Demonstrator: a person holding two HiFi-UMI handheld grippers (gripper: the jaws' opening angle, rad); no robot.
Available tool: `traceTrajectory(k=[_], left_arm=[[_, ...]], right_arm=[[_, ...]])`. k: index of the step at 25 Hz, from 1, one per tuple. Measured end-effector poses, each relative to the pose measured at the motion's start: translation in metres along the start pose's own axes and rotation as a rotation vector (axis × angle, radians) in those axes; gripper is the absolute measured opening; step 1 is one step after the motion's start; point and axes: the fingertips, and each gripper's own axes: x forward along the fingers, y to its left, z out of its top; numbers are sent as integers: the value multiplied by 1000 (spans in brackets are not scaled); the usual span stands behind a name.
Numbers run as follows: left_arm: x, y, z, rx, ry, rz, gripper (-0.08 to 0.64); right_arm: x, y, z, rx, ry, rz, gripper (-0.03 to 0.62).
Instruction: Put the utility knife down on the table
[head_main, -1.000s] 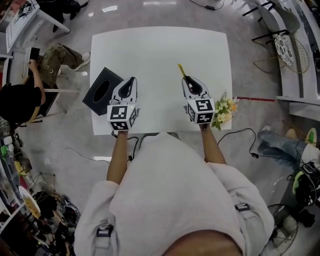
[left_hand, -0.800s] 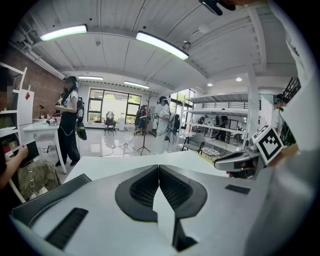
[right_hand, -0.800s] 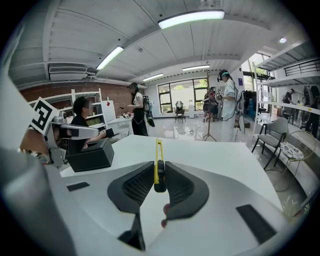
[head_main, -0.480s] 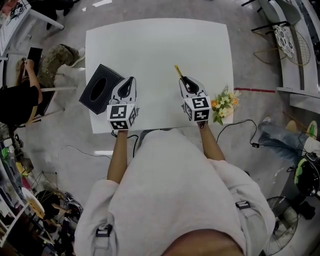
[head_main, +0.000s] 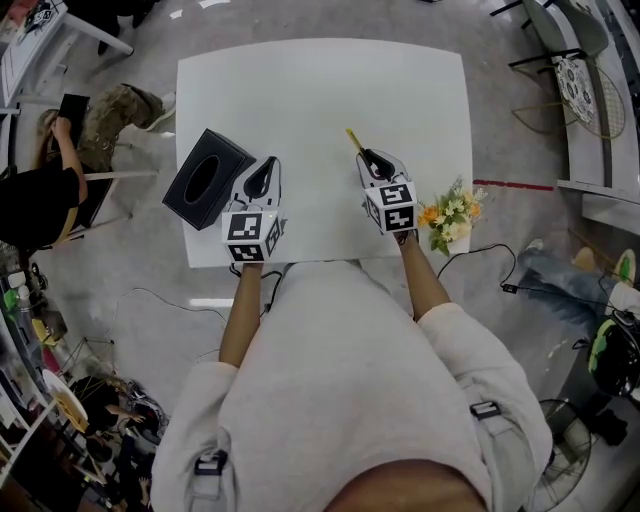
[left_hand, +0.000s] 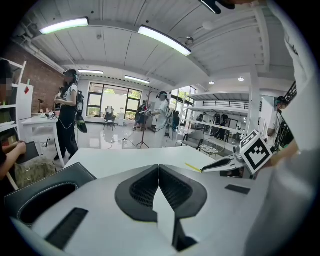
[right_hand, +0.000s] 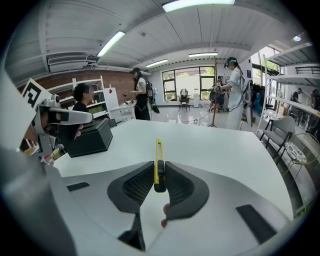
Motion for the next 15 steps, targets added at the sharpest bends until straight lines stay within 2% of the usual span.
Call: traceTrajectory(k=[7, 15], left_arm=[[1, 2, 0, -8, 3, 6, 20], [-2, 2, -5, -17, 12, 22, 20]], right_arm=[[32, 5, 20, -104, 24, 25, 83], [57, 10, 37, -150, 50, 62, 83]])
